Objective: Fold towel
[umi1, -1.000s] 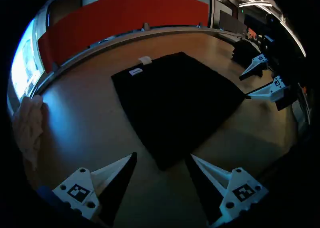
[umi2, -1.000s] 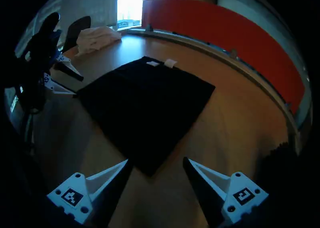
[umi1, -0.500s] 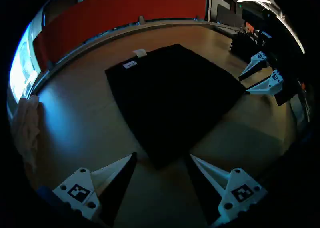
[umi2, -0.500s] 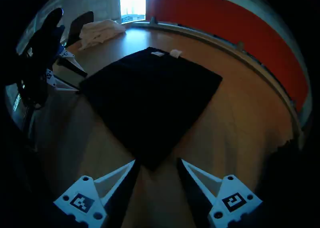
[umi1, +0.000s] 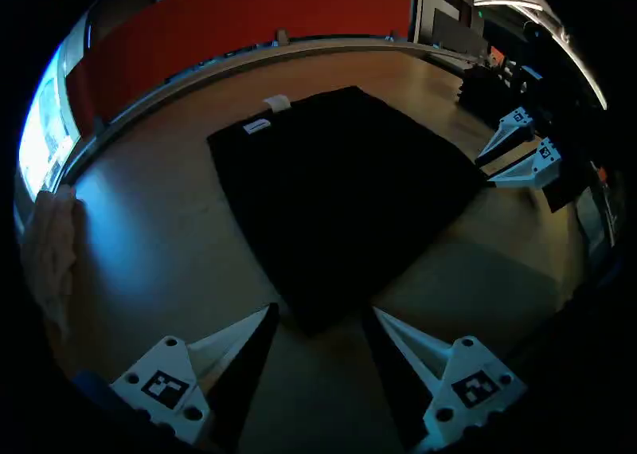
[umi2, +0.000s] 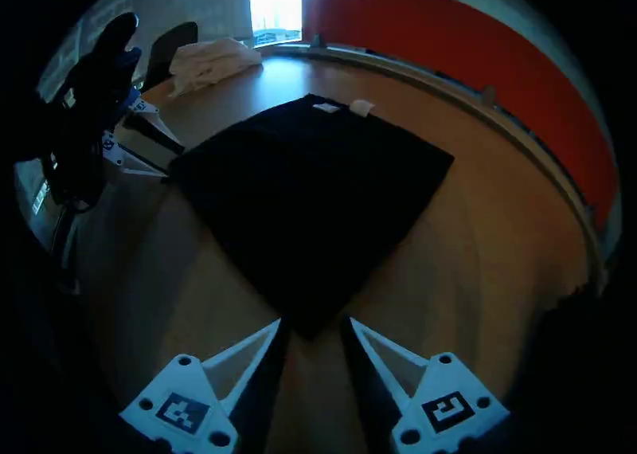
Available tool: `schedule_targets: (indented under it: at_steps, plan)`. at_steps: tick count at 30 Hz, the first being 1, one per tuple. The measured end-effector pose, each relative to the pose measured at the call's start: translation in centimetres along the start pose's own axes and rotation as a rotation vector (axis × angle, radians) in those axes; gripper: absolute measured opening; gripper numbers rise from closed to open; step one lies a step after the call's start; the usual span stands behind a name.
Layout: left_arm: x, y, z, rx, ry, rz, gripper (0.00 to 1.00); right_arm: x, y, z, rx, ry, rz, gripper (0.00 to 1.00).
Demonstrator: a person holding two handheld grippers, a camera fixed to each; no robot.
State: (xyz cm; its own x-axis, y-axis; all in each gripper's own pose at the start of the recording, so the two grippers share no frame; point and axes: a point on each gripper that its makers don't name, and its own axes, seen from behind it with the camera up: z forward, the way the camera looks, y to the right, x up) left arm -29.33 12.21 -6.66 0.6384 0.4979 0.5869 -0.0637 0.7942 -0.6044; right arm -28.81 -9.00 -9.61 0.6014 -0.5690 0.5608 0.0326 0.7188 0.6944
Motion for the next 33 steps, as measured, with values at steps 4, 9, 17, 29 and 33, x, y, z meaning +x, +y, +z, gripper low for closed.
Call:
schedule_targets:
  at_steps: [4,9,17,29,33]
  plan:
    - [0.0,0.3,-0.1,-0.009,-0.001,0.01,0.66,0.1,-0.4,0.0,0.01,0.002,-0.013,0.3]
    - [0.2,0.9,-0.1,-0.02,-0.005,0.023,0.51,0.0,-0.7,0.0,0.012,0.006,-0.01,0.18]
    - [0.3,0.9,0.0,-0.009,-0.022,0.019,0.16,0.3,-0.3,-0.6,-0.008,0.02,0.005,0.13]
    - [2.3,0.6,-1.9,0.0,0.009,-0.012,0.13,2.9,-0.4,-2.5,-0.007,0.093,0.042,0.12]
    - [3.5,0.1,-3.3,0.01,0.027,-0.025,0.13,4.6,-0.3,-3.9,-0.012,0.133,0.045,0.12]
